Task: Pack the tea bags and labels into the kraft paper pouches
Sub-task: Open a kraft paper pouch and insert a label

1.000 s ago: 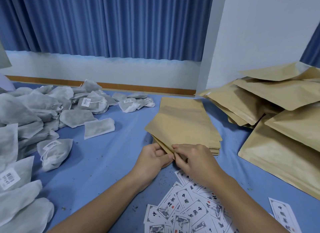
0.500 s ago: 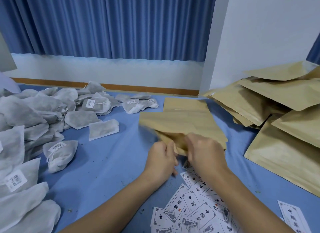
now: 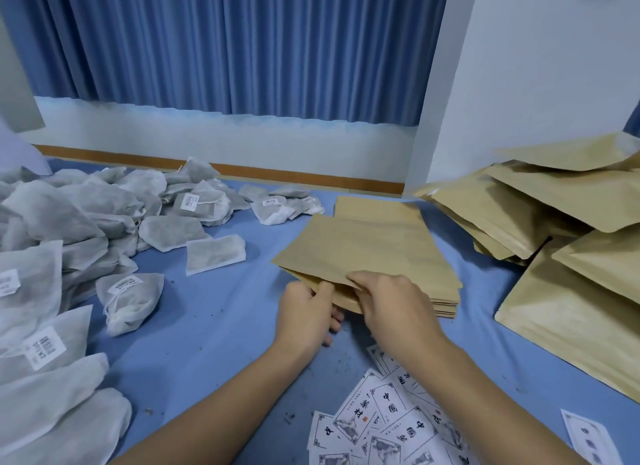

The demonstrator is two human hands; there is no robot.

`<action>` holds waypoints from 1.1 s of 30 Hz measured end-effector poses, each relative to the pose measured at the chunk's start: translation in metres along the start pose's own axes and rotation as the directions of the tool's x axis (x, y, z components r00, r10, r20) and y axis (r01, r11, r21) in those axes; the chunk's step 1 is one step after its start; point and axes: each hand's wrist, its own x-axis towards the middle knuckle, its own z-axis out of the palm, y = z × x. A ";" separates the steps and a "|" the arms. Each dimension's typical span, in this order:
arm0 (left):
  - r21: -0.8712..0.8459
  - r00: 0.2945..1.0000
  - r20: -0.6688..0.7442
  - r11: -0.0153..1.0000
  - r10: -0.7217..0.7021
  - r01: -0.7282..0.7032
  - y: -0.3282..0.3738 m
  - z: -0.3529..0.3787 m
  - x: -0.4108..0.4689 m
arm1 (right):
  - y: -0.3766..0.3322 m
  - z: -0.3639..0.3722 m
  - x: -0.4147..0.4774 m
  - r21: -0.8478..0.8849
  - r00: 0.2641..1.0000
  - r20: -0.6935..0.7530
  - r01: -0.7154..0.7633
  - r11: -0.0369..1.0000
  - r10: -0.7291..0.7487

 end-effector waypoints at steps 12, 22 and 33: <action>0.003 0.990 0.144 1.000 0.007 -0.007 0.003 -0.023 0.017 | 0.005 0.000 0.036 0.359 0.924 -0.315 -0.095 0.928 0.216; 0.169 0.973 0.229 0.985 0.006 -0.045 0.000 -0.023 0.017 | 0.026 -0.004 0.053 0.755 0.720 -0.327 -0.190 0.627 0.612; 0.636 0.830 -0.352 0.761 0.433 -0.127 0.005 -0.091 0.073 | 0.033 0.023 0.034 0.373 0.868 -0.411 -0.117 0.920 0.278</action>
